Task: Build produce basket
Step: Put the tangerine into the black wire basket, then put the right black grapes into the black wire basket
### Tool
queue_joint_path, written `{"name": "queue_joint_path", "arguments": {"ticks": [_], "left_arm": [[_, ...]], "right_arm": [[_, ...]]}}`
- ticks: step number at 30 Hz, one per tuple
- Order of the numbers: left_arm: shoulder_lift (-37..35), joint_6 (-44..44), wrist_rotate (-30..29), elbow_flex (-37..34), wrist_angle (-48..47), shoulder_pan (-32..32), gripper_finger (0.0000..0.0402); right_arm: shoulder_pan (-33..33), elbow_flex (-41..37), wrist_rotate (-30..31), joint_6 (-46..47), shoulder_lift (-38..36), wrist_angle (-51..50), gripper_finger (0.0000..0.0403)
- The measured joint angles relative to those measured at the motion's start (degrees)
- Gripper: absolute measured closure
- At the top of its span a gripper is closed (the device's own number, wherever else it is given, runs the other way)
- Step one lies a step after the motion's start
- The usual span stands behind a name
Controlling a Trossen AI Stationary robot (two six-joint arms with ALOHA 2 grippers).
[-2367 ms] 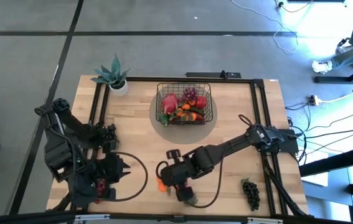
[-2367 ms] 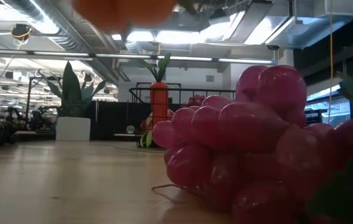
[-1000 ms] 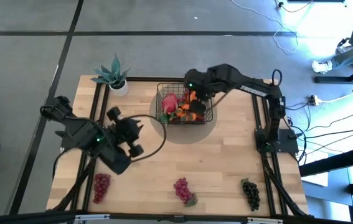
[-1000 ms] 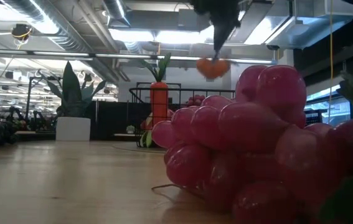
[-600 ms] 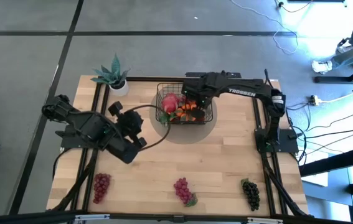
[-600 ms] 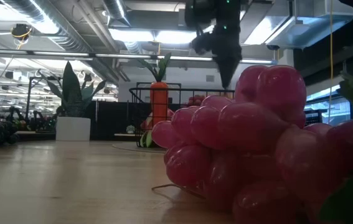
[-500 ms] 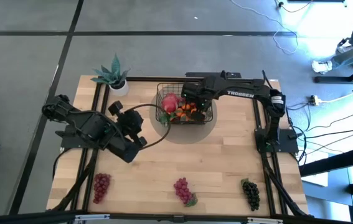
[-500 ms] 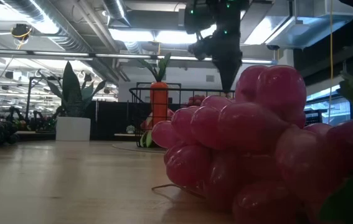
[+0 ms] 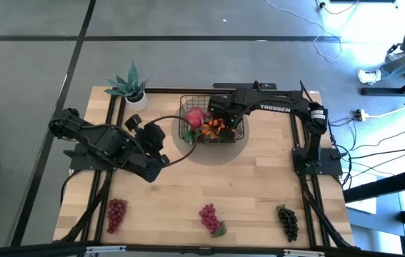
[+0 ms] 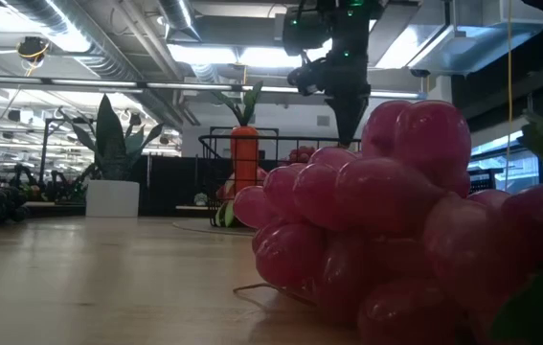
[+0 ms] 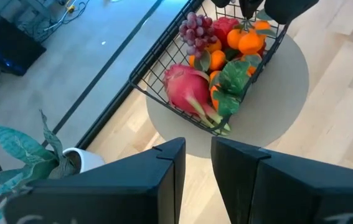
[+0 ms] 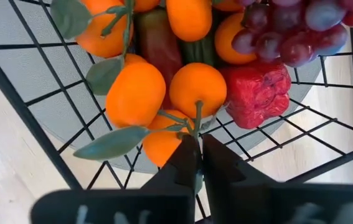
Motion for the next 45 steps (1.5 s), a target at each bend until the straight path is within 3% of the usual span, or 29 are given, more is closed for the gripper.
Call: {"name": "queue_joint_path", "arguments": {"ticks": [8,18,26,32,39,45], "left_arm": [[0.0,0.0,0.0,0.0,0.0,0.0,0.0335],[0.0,-0.1,0.0,0.0,0.0,0.0,0.0335],[0.0,-0.7,4.4,0.0,-0.1,0.0,0.0335],[0.0,-7.7,9.8,0.0,-0.9,-0.1,0.0335],[-0.5,-15.5,14.4,0.0,-0.9,-2.1,0.0335],[-1.6,-18.5,15.4,0.0,-0.9,-5.4,0.0335]], "right_arm": [[0.0,0.0,0.0,0.3,0.0,0.0,0.0365],[0.0,1.1,0.0,-2.8,0.0,-0.6,0.0287],[0.0,8.2,0.0,-4.1,0.0,-3.9,0.0283],[1.3,15.5,0.0,-4.3,-0.1,-6.6,0.0282],[6.1,24.1,0.0,-7.0,-0.5,-8.1,0.0282],[12.9,30.0,-0.8,-6.8,-0.6,-15.8,0.0282]]}}
